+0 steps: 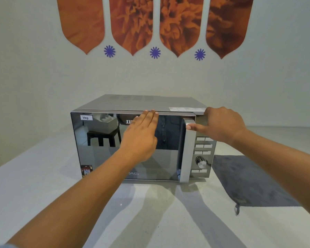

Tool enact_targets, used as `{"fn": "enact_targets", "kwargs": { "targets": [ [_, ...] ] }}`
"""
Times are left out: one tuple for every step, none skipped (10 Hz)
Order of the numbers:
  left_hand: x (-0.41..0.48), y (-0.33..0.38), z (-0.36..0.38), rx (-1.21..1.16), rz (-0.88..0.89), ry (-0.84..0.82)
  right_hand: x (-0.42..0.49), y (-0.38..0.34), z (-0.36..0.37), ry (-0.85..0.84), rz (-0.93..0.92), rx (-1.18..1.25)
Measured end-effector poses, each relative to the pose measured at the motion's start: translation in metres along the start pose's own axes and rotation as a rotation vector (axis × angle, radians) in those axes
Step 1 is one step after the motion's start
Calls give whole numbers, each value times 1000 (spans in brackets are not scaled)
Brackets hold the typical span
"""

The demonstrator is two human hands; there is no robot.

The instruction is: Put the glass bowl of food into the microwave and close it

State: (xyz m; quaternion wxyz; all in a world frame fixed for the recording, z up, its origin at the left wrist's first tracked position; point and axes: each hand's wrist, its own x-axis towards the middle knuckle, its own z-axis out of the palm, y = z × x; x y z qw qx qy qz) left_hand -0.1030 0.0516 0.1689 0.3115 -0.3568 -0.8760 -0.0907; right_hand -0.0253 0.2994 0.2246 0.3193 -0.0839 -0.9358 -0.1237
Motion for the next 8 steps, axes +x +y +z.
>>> {"fn": "enact_targets", "kwargs": {
  "targets": [
    [1,1,3,-8,-17,-4,-3,-2,1,24,5,-42],
    [2,0,5,-12,-31,-36,-6,-5,2,33,37,-50],
    [7,-2,2,0,-40,-88,-7,-8,1,34,63,-35],
    [9,-2,-2,3,-46,-143,-7,-13,0,19,96,-35],
    [9,2,-3,-9,-67,-192,-6,-16,0,14,143,-50],
    [1,6,0,-22,-80,-176,-11,-16,5,16,164,14],
    [-22,10,12,-74,-74,-176,-27,-14,14,-9,138,156],
    [-64,16,36,-139,-92,-275,-65,-28,31,23,113,206]
  ]
}}
